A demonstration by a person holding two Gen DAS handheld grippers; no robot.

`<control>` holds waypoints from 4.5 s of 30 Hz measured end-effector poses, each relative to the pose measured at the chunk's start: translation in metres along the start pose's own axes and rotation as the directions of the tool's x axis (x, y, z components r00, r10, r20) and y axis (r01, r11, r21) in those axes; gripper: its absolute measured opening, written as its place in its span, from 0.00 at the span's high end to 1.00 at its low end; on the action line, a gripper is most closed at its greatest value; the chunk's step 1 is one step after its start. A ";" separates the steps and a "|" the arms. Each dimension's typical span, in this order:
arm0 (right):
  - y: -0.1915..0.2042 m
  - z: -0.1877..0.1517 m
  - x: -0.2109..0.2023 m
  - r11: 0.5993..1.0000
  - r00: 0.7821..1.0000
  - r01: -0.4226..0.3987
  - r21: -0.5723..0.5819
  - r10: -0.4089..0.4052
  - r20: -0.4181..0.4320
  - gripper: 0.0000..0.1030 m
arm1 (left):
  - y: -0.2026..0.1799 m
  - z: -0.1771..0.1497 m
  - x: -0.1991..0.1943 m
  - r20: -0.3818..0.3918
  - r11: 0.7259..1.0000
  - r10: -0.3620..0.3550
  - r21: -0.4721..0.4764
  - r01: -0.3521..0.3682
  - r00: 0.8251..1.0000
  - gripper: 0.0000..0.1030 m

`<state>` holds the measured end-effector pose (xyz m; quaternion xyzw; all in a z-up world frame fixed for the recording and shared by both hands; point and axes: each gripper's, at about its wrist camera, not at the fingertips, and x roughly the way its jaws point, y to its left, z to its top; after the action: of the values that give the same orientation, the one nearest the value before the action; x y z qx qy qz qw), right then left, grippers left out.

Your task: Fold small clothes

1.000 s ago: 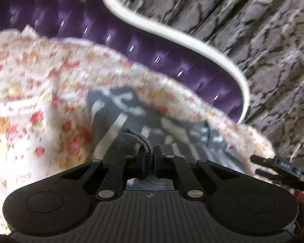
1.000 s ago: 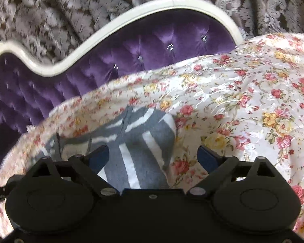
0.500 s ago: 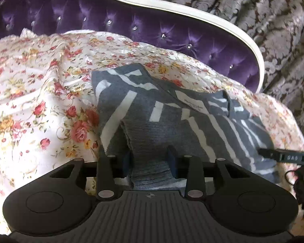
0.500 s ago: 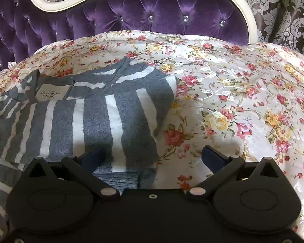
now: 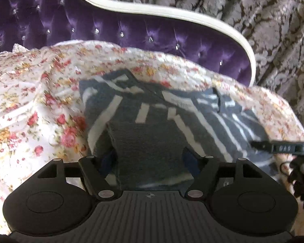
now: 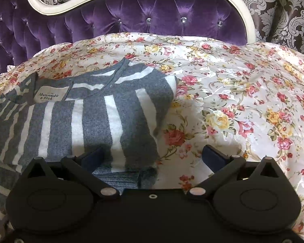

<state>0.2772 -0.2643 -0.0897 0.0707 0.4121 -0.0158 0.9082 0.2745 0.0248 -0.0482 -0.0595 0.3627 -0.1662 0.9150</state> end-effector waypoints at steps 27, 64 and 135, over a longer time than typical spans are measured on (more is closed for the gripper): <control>0.004 -0.004 -0.003 1.000 0.999 0.021 0.010 -0.022 0.044 0.00 | -0.007 0.001 0.024 -0.004 0.997 -0.026 0.079 0.027 1.000 0.24; -0.006 -0.004 -0.011 0.993 0.996 0.020 0.114 -0.029 0.082 0.11 | -0.037 0.001 0.004 0.106 0.963 0.157 0.202 -0.176 0.982 0.09; 0.013 -0.148 -0.215 0.978 0.960 -0.206 0.040 0.194 0.204 0.17 | -0.024 -0.138 -0.180 -0.021 0.973 0.210 -0.096 -0.211 0.977 0.09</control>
<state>0.0261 -0.2368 -0.0233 0.1376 0.3094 0.0567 0.9392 0.0506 0.0660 -0.0277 -0.0646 0.3798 -0.0506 0.9214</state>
